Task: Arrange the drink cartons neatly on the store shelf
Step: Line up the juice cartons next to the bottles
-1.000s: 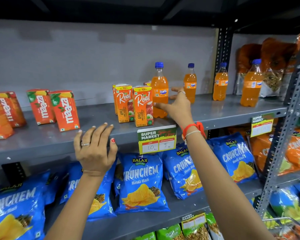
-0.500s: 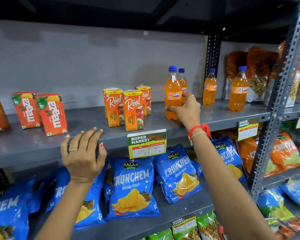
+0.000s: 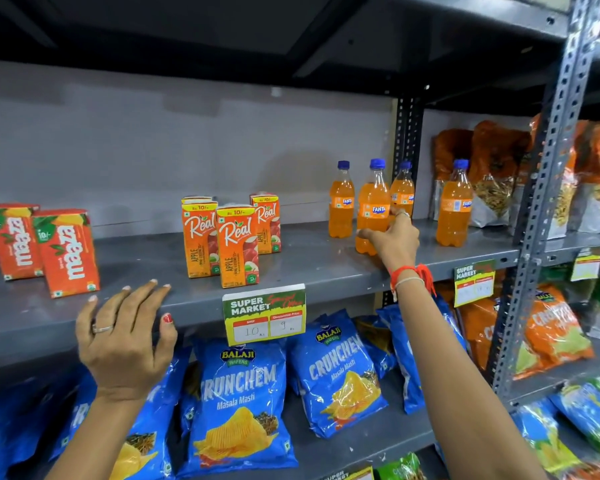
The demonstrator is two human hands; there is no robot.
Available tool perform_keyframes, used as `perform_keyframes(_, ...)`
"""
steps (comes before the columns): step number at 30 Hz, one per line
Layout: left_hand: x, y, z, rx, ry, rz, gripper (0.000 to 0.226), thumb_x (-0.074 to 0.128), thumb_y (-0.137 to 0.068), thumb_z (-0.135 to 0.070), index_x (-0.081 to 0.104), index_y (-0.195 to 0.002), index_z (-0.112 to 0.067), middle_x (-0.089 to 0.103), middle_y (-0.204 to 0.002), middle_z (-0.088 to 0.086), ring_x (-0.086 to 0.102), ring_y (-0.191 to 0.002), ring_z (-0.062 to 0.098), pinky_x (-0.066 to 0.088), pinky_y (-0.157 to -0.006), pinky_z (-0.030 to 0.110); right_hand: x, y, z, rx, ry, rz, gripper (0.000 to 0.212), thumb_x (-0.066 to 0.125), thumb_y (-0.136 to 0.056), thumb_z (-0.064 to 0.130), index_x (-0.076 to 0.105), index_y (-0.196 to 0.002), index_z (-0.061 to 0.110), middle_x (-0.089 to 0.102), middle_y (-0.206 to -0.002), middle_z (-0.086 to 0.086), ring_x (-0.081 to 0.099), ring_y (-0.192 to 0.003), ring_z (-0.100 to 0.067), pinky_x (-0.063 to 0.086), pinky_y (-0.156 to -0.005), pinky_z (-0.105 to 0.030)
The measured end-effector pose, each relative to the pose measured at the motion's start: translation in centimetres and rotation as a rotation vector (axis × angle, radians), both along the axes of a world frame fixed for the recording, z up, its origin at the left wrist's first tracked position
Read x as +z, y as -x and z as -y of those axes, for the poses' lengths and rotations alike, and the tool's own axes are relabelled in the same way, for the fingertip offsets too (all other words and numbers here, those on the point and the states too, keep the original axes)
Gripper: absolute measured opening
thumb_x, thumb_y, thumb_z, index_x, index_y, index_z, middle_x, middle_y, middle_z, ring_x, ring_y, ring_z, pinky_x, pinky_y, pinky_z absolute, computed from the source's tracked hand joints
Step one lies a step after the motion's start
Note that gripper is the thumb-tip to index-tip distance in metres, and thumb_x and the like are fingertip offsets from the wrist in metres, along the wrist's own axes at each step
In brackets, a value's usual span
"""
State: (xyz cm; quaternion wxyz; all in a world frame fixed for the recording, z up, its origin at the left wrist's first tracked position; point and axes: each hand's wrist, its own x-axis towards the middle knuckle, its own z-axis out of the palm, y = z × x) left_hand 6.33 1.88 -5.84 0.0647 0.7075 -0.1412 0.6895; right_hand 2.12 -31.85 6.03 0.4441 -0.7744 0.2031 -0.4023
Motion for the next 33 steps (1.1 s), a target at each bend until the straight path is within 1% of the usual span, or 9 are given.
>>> perform_keyframes(9, 0.0, 0.2, 0.0, 0.047, -0.001, -0.036, 0.043, 0.035, -0.092, -0.027, 0.066, -0.111, -0.004, 0.069, -0.109, 0.016, 0.061, -0.097, 0.036, 0.034, -0.099, 0.049, -0.8, -0.1, 1.6, 0.046, 0.002, 0.039, 0.055, 0.073, -0.074, 0.025, 0.046, -0.119, 0.010, 0.060, -0.121, -0.014, 0.055, -0.114, -0.033, 0.043, -0.096, -0.043)
perform_keyframes(14, 0.0, 0.4, 0.1, 0.063, 0.010, -0.070, 0.044, 0.034, -0.092, -0.028, 0.065, -0.112, -0.005, 0.069, -0.111, 0.016, 0.060, -0.099, 0.036, 0.032, -0.101, 0.048, -1.1, -0.2, 2.4, 0.066, 0.004, 0.060, 0.060, 0.070, -0.078, 0.024, 0.040, -0.128, 0.012, 0.056, -0.128, -0.015, 0.051, -0.119, -0.034, 0.041, -0.100, -0.045)
perform_keyframes(20, 0.1, 0.8, 0.2, 0.034, 0.008, -0.067, 0.042, 0.034, -0.093, -0.027, 0.065, -0.111, -0.006, 0.069, -0.110, 0.016, 0.060, -0.098, 0.036, 0.034, -0.099, 0.049, -1.1, 0.2, 2.3, 0.091, 0.007, 0.044, 0.051, 0.065, -0.081, 0.022, 0.041, -0.123, 0.007, 0.055, -0.127, -0.017, 0.051, -0.118, -0.035, 0.040, -0.100, -0.044)
perform_keyframes(22, 0.0, 0.8, 0.0, 0.027, -0.004, -0.065, 0.042, 0.035, -0.093, -0.027, 0.065, -0.112, -0.006, 0.069, -0.110, 0.015, 0.060, -0.098, 0.036, 0.036, -0.098, 0.051, -1.2, 0.1, 2.2, 0.068, 0.014, 0.042, 0.056, 0.068, -0.079, 0.022, 0.039, -0.124, 0.005, 0.053, -0.128, -0.019, 0.049, -0.119, -0.037, 0.040, -0.100, -0.046)
perform_keyframes(25, 0.0, 1.0, 0.1, 0.017, 0.015, -0.051, 0.040, 0.037, -0.092, -0.027, 0.066, -0.110, -0.007, 0.070, -0.109, 0.013, 0.061, -0.098, 0.034, 0.036, -0.098, 0.049, -1.4, 0.4, 0.4, -0.047, 0.073, 0.197, 0.075, 0.073, -0.073, 0.024, 0.032, -0.134, 0.007, 0.044, -0.136, -0.018, 0.040, -0.127, -0.033, 0.038, -0.107, -0.046)
perform_keyframes(27, 0.2, 1.2, 0.1, 0.013, 0.018, -0.052, 0.039, 0.037, -0.092, -0.027, 0.067, -0.109, -0.008, 0.070, -0.109, 0.011, 0.060, -0.099, 0.032, 0.036, -0.099, 0.047, -1.9, 1.2, -2.4, -0.061, 0.157, 0.395, 0.064, 0.070, -0.075, 0.022, 0.039, -0.130, 0.011, 0.046, -0.134, -0.015, 0.042, -0.125, -0.028, 0.038, -0.106, -0.039)
perform_keyframes(30, 0.3, 1.3, 0.2, -0.009, 0.020, -0.069, 0.038, 0.040, -0.090, -0.026, 0.067, -0.109, -0.009, 0.070, -0.110, 0.009, 0.059, -0.101, 0.030, 0.036, -0.098, 0.046, -2.4, 2.1, -7.3, 0.236, 0.145, 0.487, 0.041, 0.071, -0.076, 0.021, 0.052, -0.113, 0.015, 0.060, -0.111, -0.005, 0.056, -0.106, -0.020, 0.047, -0.093, -0.031)
perform_keyframes(32, 0.3, 1.4, 0.0, -0.023, 0.021, -0.092, 0.037, 0.042, -0.088, -0.026, 0.067, -0.110, -0.009, 0.069, -0.111, 0.008, 0.056, -0.103, 0.028, 0.035, -0.099, 0.046, -2.4, 2.2, -10.4, 0.506, 0.085, 0.375, 0.039, 0.075, -0.073, 0.023, 0.055, -0.107, 0.018, 0.064, -0.100, 0.001, 0.060, -0.097, -0.014, 0.051, -0.087, -0.031)
perform_keyframes(33, 0.3, 1.5, -0.2, -0.035, 0.019, -0.103, 0.037, 0.043, -0.087, -0.026, 0.067, -0.111, -0.009, 0.069, -0.112, 0.008, 0.055, -0.104, 0.027, 0.035, -0.100, 0.045, -2.3, 2.1, -11.7, 0.601, 0.077, 0.290, 0.045, 0.076, -0.071, 0.024, 0.055, -0.110, 0.017, 0.064, -0.102, 0.000, 0.060, -0.097, -0.014, 0.052, -0.087, -0.031)
